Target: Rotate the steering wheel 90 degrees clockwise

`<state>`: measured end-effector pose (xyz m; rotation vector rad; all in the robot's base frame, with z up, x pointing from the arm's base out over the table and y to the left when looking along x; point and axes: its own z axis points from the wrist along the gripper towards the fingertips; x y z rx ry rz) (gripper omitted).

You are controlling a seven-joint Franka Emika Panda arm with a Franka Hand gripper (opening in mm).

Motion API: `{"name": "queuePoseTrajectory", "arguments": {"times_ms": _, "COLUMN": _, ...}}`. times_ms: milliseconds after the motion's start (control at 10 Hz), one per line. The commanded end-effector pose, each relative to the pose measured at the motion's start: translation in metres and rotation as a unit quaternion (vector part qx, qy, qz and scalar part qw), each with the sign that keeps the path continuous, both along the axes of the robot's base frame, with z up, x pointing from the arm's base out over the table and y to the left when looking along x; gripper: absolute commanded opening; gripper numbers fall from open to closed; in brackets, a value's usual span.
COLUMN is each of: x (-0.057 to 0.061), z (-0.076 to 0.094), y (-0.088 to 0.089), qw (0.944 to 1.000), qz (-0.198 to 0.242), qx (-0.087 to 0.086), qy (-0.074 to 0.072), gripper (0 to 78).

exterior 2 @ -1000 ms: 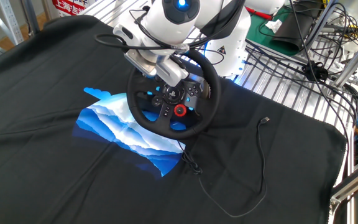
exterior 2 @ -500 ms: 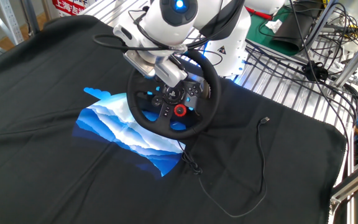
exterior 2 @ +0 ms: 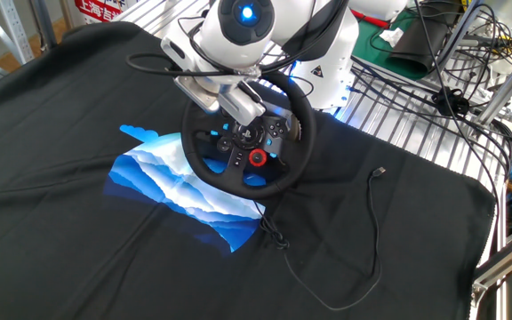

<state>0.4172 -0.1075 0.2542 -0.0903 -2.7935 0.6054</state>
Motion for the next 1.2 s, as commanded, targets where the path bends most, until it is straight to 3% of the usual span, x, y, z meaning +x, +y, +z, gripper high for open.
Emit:
{"name": "queuePoseTrajectory", "arguments": {"times_ms": 100, "x": 0.0004, "z": 0.0009, "y": -0.0003, "qw": 1.0, "qz": 0.0, "qx": -0.001, "qy": -0.002, "gripper": 0.0}}
{"name": "queuePoseTrajectory", "arguments": {"times_ms": 800, "x": 0.0001, "z": 0.0012, "y": -0.0001, "qw": 1.0, "qz": -0.001, "qx": -0.004, "qy": -0.002, "gripper": 0.0}}
{"name": "queuePoseTrajectory", "arguments": {"times_ms": 900, "x": 0.0, "z": 0.0014, "y": 0.0, "qw": 1.0, "qz": -0.001, "qx": -0.004, "qy": -0.002, "gripper": 77.4}}
{"name": "queuePoseTrajectory", "arguments": {"times_ms": 1200, "x": 0.0, "z": 0.0014, "y": 0.0, "qw": 1.0, "qz": -0.001, "qx": -0.004, "qy": -0.002, "gripper": 77.4}}
